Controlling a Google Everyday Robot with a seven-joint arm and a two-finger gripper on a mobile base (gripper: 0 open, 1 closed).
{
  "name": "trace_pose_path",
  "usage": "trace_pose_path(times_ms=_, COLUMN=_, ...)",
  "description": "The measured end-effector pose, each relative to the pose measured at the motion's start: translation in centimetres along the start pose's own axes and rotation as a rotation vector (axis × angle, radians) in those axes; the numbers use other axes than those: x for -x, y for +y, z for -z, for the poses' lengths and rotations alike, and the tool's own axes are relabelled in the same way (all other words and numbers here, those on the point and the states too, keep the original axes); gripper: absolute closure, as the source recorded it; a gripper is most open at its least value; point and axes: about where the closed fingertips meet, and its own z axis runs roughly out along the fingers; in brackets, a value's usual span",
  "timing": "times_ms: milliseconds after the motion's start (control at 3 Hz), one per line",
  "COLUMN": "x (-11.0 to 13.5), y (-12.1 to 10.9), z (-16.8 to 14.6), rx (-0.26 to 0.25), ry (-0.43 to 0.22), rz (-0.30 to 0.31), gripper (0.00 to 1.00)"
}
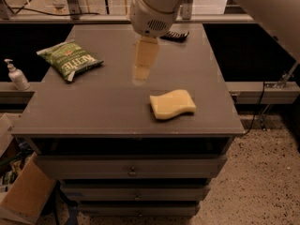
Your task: Move green jalapeno chip bag near sponge
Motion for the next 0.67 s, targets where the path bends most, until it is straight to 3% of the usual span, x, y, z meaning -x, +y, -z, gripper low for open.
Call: trace_pose_path(times_ms=667, x=4.1, y=-4.1, z=-7.5, rx=0.041, ry=-0.145, rz=-0.085, gripper=0.0)
